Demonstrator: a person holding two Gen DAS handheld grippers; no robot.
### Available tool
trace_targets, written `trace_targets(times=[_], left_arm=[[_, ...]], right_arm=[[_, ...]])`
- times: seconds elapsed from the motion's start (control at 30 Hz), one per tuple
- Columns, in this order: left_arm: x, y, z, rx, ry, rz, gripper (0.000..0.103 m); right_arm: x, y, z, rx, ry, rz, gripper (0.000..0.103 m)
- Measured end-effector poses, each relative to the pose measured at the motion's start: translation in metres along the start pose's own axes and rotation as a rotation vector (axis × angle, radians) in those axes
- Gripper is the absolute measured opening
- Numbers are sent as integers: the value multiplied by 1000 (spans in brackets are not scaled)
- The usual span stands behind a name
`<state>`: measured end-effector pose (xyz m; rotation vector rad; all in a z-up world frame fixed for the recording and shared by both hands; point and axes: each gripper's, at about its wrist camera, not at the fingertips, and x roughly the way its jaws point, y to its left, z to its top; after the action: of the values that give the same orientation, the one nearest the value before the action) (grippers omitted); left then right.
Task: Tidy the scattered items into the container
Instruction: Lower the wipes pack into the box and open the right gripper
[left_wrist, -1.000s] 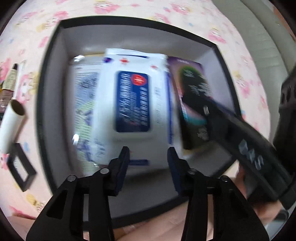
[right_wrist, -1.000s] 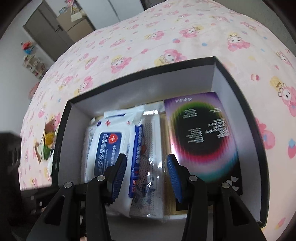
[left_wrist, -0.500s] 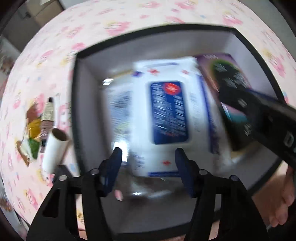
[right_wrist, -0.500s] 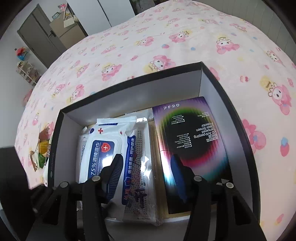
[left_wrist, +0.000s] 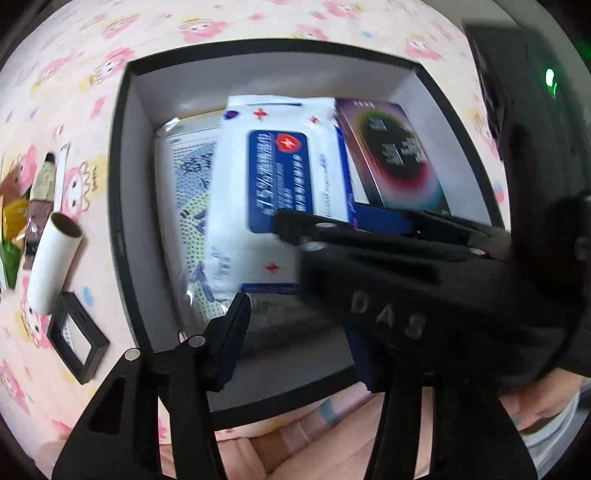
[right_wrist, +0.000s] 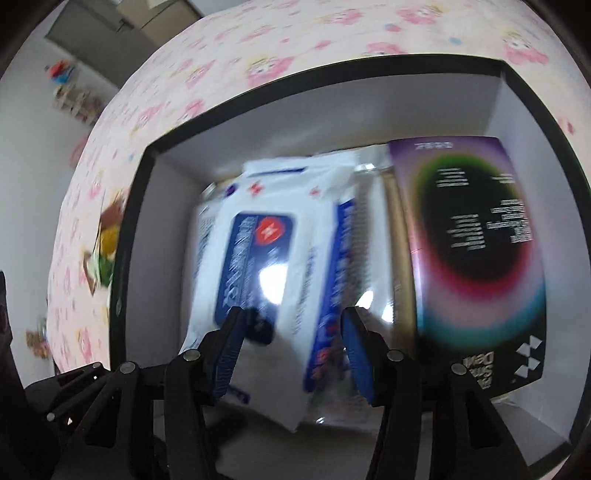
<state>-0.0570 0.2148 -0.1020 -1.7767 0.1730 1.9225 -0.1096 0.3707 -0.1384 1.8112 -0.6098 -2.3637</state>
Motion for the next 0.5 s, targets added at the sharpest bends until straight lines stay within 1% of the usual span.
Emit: trace_targets(times=[0.07,0.1,0.13,0.17,0.27,0.33,0.37,0.4,0.43,0.5], left_arm=[[2,2,-3,7,-3,46,47],[4,3,-5,11,-4,69,47],[6,4,2,12,-5,82,47],[6,6,4,10,-10,98,51],[-1,10,11,14,-29,164,51],[-5,11,8,14,-23,125,54],[-7,12,7,13,-19,105,59],[-10,11,4,24,-17,63,62],[-12,9,1,35,-22,62,63],[-10,8,-4,61,-22,95,66]], right_arm=[[0,2,-2,4,10,42,49],[1,1,-2,16,19,71,49],[1,-2,-2,37,30,108,49],[2,-5,-1,56,37,135,50],[3,-9,-2,92,51,196,52],[4,-10,-3,101,62,215,52],[4,-11,-3,113,60,219,51],[3,-13,-3,129,54,225,51],[1,-15,-3,145,48,231,51],[-8,-24,0,179,-6,187,51]])
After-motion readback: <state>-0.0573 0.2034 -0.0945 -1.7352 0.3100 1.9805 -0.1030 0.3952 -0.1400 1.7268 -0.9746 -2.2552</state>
